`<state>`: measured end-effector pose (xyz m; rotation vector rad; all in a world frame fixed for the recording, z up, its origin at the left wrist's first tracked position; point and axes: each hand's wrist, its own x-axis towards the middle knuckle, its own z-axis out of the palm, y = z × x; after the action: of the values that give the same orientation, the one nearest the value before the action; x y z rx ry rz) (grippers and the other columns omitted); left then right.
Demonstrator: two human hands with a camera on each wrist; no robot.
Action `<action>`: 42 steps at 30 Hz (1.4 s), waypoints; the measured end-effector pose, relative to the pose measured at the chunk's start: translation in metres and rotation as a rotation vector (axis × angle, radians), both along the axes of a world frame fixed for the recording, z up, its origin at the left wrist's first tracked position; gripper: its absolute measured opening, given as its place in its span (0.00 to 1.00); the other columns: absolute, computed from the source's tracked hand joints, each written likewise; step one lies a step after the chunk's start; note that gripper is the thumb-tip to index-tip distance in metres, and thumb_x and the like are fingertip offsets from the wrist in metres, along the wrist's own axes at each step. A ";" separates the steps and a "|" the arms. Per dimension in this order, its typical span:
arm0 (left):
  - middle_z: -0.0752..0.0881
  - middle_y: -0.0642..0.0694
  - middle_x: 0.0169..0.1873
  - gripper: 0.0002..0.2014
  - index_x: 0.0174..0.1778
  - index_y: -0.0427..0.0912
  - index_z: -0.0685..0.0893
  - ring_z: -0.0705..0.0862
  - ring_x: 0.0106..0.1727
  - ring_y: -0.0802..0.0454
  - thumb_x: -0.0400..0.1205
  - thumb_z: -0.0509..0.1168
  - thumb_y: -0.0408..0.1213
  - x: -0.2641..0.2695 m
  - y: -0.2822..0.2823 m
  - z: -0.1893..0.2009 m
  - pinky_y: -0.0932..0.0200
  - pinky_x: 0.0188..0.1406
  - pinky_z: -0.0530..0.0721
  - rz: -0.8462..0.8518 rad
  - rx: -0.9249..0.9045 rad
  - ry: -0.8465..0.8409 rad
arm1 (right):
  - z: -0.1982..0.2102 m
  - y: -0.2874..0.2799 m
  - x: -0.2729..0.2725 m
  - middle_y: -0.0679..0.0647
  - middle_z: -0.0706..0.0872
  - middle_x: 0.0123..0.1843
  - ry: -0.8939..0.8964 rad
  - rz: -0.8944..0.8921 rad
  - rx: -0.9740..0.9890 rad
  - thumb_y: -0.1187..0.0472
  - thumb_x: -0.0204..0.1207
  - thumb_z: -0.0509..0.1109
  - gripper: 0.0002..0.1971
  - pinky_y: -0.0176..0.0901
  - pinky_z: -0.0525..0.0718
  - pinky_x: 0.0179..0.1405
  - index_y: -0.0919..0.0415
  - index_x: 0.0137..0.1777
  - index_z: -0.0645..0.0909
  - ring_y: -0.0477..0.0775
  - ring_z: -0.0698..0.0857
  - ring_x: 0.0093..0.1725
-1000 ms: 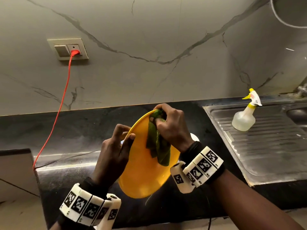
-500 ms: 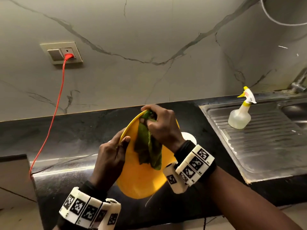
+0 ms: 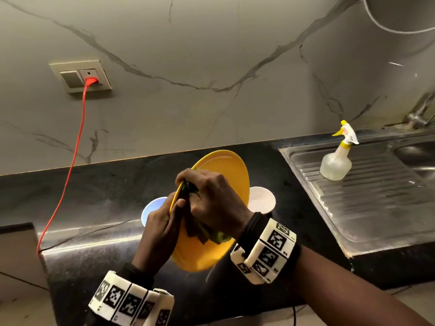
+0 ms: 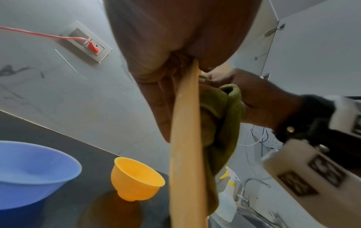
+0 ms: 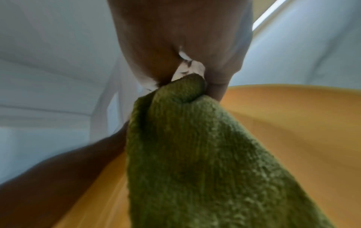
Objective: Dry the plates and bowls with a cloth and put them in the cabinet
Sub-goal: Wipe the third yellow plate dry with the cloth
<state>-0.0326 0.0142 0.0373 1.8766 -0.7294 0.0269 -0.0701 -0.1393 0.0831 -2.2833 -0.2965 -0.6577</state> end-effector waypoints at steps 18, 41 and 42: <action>0.88 0.67 0.36 0.40 0.65 0.47 0.81 0.84 0.33 0.70 0.77 0.47 0.77 0.003 0.006 0.009 0.78 0.28 0.72 -0.070 0.017 0.013 | -0.013 0.014 -0.005 0.57 0.88 0.47 0.028 0.062 0.005 0.69 0.73 0.68 0.13 0.53 0.86 0.44 0.60 0.58 0.81 0.55 0.85 0.45; 0.81 0.79 0.62 0.33 0.74 0.79 0.66 0.83 0.64 0.68 0.71 0.53 0.80 -0.002 0.007 0.014 0.65 0.55 0.86 -0.080 -0.066 0.147 | -0.021 -0.030 0.027 0.48 0.87 0.42 -0.023 -0.405 0.654 0.59 0.75 0.77 0.08 0.35 0.86 0.37 0.56 0.49 0.80 0.47 0.88 0.43; 0.82 0.80 0.59 0.34 0.75 0.78 0.64 0.84 0.60 0.70 0.72 0.52 0.80 -0.005 0.006 0.016 0.68 0.52 0.86 -0.084 -0.052 0.128 | -0.023 -0.036 0.027 0.48 0.87 0.42 -0.005 -0.425 0.649 0.59 0.76 0.76 0.09 0.36 0.86 0.37 0.57 0.50 0.79 0.48 0.88 0.43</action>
<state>-0.0374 0.0203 0.0530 1.7789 -0.7120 -0.1262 -0.0433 -0.1750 0.0605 -1.7161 0.3696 -0.8248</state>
